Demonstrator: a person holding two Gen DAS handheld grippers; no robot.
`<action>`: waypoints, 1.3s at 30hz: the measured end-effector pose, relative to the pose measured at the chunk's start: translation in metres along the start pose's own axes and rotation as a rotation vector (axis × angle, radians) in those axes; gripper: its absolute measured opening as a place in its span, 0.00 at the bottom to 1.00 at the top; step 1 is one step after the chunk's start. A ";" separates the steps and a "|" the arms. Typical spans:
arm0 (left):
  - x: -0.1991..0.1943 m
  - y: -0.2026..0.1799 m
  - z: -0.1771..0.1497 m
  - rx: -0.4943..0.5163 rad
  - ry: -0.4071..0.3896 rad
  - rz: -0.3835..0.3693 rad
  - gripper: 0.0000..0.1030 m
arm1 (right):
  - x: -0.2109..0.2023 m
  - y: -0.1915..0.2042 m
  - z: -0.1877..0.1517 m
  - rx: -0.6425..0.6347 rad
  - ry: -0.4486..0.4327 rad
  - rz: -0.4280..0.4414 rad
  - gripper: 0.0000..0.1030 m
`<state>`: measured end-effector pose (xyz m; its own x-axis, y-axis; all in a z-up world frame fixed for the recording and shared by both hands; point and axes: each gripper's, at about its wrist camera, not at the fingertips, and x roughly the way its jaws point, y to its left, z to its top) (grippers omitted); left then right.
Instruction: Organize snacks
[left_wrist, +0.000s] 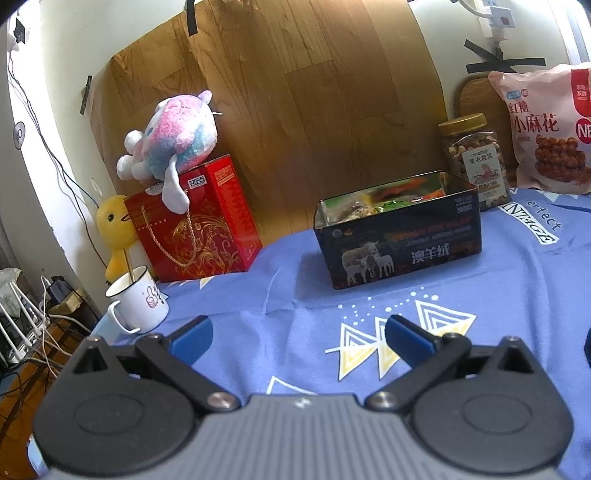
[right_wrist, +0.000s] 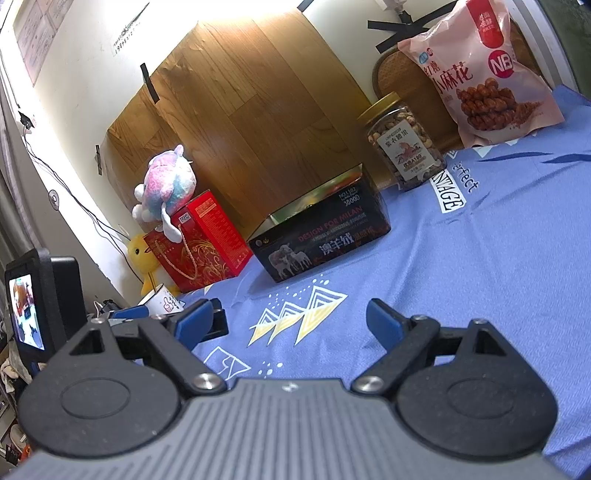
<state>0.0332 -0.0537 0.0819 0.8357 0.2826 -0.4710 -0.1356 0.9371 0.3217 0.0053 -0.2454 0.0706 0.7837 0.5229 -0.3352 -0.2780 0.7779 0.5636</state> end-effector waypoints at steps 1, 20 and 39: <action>0.000 0.000 0.000 -0.001 -0.001 0.000 1.00 | 0.000 0.000 0.000 0.000 0.001 0.000 0.89; -0.007 0.004 -0.003 -0.016 0.025 -0.071 1.00 | -0.007 0.007 -0.003 -0.010 -0.013 0.004 0.89; 0.001 -0.001 -0.012 -0.009 0.080 -0.093 1.00 | -0.004 0.004 -0.007 0.005 -0.004 0.001 0.89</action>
<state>0.0282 -0.0519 0.0713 0.7996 0.2092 -0.5629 -0.0642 0.9618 0.2663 -0.0028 -0.2422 0.0690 0.7854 0.5226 -0.3319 -0.2761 0.7755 0.5678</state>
